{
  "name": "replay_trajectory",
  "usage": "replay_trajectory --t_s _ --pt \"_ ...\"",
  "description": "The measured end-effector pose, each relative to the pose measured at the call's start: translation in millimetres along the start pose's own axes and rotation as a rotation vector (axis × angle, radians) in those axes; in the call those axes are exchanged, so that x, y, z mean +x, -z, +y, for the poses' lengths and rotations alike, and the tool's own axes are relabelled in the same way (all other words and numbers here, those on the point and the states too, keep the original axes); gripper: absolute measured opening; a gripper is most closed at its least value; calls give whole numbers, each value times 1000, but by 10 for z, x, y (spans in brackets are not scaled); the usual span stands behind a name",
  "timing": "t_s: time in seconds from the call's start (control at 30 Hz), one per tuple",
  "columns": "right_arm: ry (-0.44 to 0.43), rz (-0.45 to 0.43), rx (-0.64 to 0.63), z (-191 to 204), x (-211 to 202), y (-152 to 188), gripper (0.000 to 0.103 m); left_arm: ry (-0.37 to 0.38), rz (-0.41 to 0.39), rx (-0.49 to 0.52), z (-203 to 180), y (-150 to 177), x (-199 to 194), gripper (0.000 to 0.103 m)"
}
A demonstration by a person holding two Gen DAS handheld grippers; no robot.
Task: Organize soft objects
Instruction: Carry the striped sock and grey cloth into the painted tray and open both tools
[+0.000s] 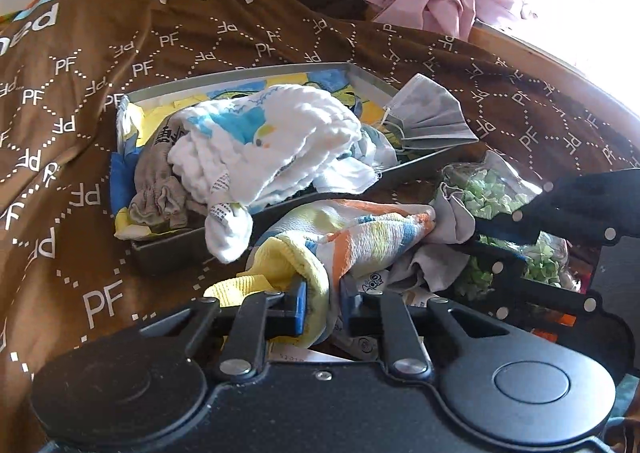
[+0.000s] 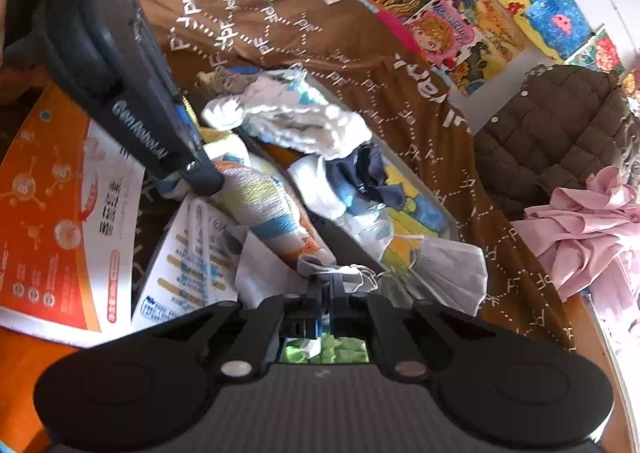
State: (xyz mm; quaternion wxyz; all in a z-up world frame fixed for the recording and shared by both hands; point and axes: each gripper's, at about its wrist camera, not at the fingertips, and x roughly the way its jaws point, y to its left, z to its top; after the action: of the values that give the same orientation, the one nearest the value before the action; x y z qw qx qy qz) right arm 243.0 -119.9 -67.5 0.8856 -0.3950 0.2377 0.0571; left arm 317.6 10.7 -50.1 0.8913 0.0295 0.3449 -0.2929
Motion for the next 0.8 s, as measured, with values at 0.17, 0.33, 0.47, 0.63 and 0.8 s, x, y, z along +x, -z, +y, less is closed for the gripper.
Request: replay_trajectory --t_s 0.17,0.33,0.47,0.63,0.8 --pt "38 -39 18 -58 -91 -74 2 -24 -44 25 -84 -6 -78 14" --pt "80 -81 51 -161 -198 -121 2 -38 -135 41 -222 -78 -272 14" --pt "123 -113 79 -250 -273 -116 2 -64 -210 76 -343 -119 -433 14" --pt "160 -146 114 -373 -344 -105 2 -103 -274 74 -388 -176 -558 14" --pt "179 -160 148 -539 -254 -110 2 -135 -341 77 -420 -221 -682 14"
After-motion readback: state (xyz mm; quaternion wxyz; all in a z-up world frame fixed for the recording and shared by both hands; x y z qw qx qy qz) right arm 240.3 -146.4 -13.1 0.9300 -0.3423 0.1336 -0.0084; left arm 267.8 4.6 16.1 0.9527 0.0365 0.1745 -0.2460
